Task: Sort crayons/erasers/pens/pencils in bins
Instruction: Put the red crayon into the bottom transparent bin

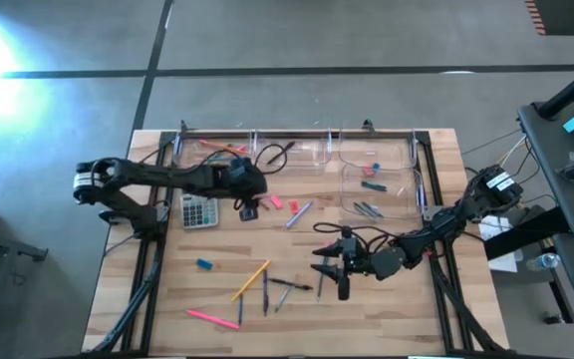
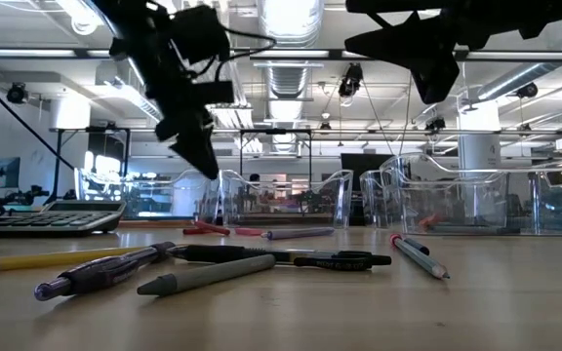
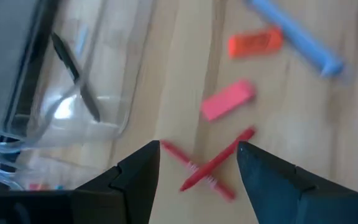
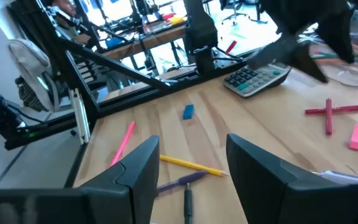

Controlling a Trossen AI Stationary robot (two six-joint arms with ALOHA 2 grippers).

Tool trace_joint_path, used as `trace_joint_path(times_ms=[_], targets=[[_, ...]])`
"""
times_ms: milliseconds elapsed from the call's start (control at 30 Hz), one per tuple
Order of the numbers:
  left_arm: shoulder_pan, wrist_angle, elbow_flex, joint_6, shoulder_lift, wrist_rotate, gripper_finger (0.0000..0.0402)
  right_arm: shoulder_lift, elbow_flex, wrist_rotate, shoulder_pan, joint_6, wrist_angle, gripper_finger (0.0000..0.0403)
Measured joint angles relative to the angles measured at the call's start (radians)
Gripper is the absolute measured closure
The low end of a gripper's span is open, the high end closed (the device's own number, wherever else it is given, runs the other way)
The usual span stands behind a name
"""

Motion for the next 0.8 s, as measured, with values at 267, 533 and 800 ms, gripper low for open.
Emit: trace_joint_path(times_ms=[267, 533, 800], targets=[[0.007, 0.088, -0.055, 0.18, 0.114, 0.109, 0.0201, 0.0, 0.0, 0.0, 0.0, -0.014, 0.004, 0.0227], [0.019, 0.124, -0.051, 0.239, 0.168, 0.126, 0.0201, 0.0, 0.0, 0.0, 0.0, -0.018, 0.003, 0.0227], [0.033, 0.175, -0.047, 0.287, 0.193, 0.16, 0.0222, 0.0, 0.0, 0.0, 0.0, -0.014, -0.001, 0.0227]])
